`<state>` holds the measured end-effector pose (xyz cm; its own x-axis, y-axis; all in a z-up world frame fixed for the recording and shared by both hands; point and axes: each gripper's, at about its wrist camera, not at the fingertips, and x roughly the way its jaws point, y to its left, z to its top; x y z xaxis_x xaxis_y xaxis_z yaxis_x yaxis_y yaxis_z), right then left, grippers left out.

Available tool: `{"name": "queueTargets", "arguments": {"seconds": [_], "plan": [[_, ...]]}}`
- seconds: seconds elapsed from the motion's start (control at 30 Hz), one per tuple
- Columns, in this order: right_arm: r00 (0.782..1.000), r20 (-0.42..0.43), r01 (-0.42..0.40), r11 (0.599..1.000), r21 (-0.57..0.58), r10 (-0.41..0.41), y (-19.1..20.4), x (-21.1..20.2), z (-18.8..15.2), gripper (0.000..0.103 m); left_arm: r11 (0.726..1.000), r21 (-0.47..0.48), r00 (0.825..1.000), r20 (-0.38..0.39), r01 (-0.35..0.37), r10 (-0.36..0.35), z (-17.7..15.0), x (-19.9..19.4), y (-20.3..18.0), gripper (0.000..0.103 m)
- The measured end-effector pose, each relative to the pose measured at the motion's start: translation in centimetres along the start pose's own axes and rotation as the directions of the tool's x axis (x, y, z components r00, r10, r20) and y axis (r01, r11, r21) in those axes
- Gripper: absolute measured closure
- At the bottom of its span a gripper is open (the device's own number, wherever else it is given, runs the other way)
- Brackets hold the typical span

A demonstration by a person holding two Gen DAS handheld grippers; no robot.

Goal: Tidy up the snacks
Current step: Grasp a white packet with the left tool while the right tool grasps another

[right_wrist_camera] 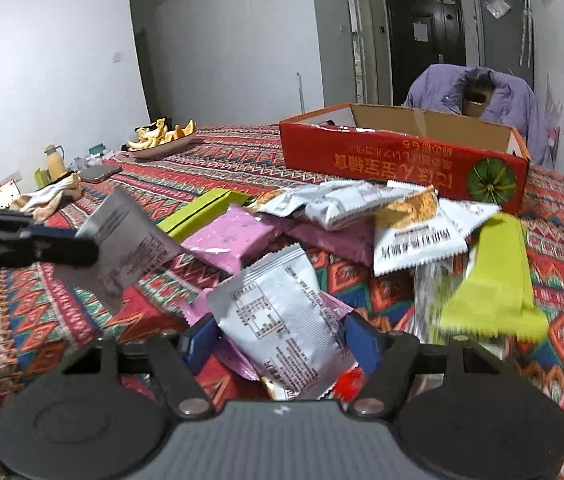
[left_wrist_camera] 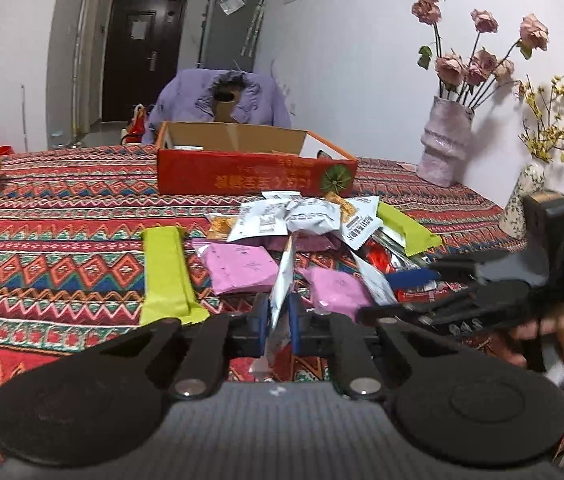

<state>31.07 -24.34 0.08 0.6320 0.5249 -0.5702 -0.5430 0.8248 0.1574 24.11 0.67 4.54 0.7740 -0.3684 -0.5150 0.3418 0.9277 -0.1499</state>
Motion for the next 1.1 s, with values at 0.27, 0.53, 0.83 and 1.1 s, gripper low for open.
{"name": "queueTargets", "arguments": {"seconds": [0.27,0.53,0.83,1.1], "plan": [[0.999,0.001,0.049,0.998,0.044,-0.049,3.0,-4.1,-3.7,0.033,1.0,-0.006,1.0,-0.003,0.001,-0.001,-1.0,-1.1,-0.9,0.093],[0.999,-0.025,-0.034,0.996,0.082,0.037,4.0,-7.0,-5.5,0.03,1.0,-0.014,1.0,-0.007,-0.019,0.019,-1.9,-2.4,-1.6,0.093],[1.0,0.028,0.005,0.997,0.076,-0.008,3.3,-7.2,-6.0,0.044,0.999,-0.017,1.0,-0.013,-0.028,0.028,-2.6,-2.7,-2.2,0.093],[0.997,0.054,0.063,0.998,0.005,-0.063,2.0,-6.2,-4.9,0.043,0.999,-0.019,0.999,-0.018,-0.031,0.031,-2.6,-2.5,-2.1,0.093]]}}
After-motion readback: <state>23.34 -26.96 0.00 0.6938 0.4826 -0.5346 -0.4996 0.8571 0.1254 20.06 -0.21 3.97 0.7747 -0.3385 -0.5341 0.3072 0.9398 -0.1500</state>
